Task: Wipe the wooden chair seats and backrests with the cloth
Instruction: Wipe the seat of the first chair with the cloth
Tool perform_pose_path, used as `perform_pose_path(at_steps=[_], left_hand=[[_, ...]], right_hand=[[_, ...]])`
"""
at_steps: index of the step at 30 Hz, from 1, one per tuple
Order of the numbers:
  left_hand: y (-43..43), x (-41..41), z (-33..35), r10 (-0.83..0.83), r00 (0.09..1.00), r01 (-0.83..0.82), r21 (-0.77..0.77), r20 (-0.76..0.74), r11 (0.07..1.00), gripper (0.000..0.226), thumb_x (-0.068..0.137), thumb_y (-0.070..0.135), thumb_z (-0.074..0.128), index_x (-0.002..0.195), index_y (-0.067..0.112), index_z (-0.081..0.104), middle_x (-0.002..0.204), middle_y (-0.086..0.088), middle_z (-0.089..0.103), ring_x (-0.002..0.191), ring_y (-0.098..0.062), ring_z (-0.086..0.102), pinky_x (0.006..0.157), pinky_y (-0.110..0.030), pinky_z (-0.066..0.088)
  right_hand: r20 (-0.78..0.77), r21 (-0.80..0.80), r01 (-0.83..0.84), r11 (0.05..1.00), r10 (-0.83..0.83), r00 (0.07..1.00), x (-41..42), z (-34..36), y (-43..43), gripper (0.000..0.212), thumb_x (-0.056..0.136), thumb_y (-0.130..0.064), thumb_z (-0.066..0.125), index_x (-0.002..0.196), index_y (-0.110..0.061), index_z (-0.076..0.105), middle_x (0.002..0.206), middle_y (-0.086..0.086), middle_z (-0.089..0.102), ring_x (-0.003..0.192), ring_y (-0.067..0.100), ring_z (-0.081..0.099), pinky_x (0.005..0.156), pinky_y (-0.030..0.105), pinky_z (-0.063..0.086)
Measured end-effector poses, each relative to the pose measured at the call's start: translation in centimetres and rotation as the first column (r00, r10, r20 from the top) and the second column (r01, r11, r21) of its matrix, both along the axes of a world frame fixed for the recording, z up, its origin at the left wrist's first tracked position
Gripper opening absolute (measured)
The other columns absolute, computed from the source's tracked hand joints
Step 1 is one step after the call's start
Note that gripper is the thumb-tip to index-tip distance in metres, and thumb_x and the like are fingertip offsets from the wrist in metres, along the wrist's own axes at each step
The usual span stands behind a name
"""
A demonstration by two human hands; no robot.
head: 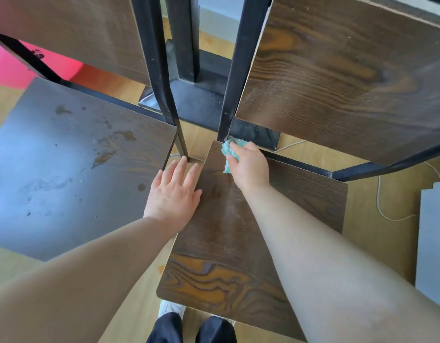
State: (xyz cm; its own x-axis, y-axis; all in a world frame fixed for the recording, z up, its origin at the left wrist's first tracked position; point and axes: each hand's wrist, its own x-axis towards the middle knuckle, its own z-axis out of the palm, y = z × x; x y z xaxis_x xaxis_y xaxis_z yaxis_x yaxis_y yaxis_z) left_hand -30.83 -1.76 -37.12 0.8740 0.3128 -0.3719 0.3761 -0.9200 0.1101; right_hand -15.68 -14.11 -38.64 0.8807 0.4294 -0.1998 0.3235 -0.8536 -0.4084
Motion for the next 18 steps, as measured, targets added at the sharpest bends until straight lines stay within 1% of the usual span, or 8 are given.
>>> perform_pose_path(at_steps=[3, 7, 12, 15, 18], left_hand=[[-0.3, -0.8, 0.1, 0.006, 1.0, -0.005, 0.003, -0.018, 1.0, 0.06, 0.103, 0.05, 0.029, 0.156, 0.027, 0.012, 0.166, -0.006, 0.01, 0.152, -0.028, 0.01, 0.123, -0.046, 0.014], [-0.8, -1.8, 0.4, 0.008, 1.0, -0.008, -0.008, -0.03, 1.0, 0.061, 0.103, 0.051, 0.026, 0.157, 0.026, 0.01, 0.166, -0.006, 0.008, 0.152, -0.027, 0.008, 0.123, -0.045, 0.013], [-1.3, -3.5, 0.9, -0.007, 0.999, 0.006, -0.02, -0.05, 1.0, 0.062, 0.103, 0.05, 0.026, 0.157, 0.026, 0.008, 0.166, -0.005, 0.006, 0.152, -0.028, 0.006, 0.123, -0.045, 0.012], [-1.4, -4.7, 1.0, -0.012, 0.998, 0.01, -0.029, -0.057, 1.0, 0.062, 0.104, 0.05, 0.028, 0.157, 0.026, 0.009, 0.166, -0.005, 0.006, 0.152, -0.028, 0.006, 0.123, -0.045, 0.012], [-1.7, -6.5, 1.0, -0.026, 0.997, 0.024, -0.033, -0.071, 0.999, 0.061, 0.104, 0.049, 0.028, 0.157, 0.025, 0.01, 0.166, -0.006, 0.006, 0.152, -0.028, 0.006, 0.123, -0.046, 0.011]], right_hand=[[-0.036, 0.011, -0.038, 0.999, 0.038, 0.999, -0.7, 0.1, 0.0, 0.042, 0.1, -0.028, 0.053, 0.141, -0.021, 0.051, 0.132, 0.004, 0.052, 0.114, 0.02, 0.057, 0.095, 0.033, 0.051], [-0.077, 0.033, -0.105, 0.994, 0.107, 0.991, -1.9, 0.3, -0.2, 0.04, 0.101, -0.022, 0.051, 0.141, -0.024, 0.052, 0.134, 0.003, 0.051, 0.117, 0.022, 0.055, 0.098, 0.037, 0.051], [-0.086, 0.028, -0.161, 0.986, 0.163, 0.983, -4.3, 0.3, -1.4, 0.039, 0.101, -0.019, 0.05, 0.139, -0.026, 0.054, 0.136, 0.001, 0.052, 0.119, 0.019, 0.054, 0.099, 0.03, 0.048], [-0.119, 0.056, -0.196, 0.979, 0.201, 0.972, -6.1, 0.4, -2.8, 0.038, 0.1, -0.017, 0.052, 0.137, -0.026, 0.056, 0.13, 0.001, 0.055, 0.115, 0.018, 0.054, 0.098, 0.026, 0.046], [-0.118, 0.069, -0.233, 0.97, 0.24, 0.964, -8.5, 0.5, -4.2, 0.038, 0.099, -0.016, 0.054, 0.136, -0.022, 0.058, 0.123, 0.003, 0.057, 0.109, 0.02, 0.055, 0.095, 0.027, 0.045]])
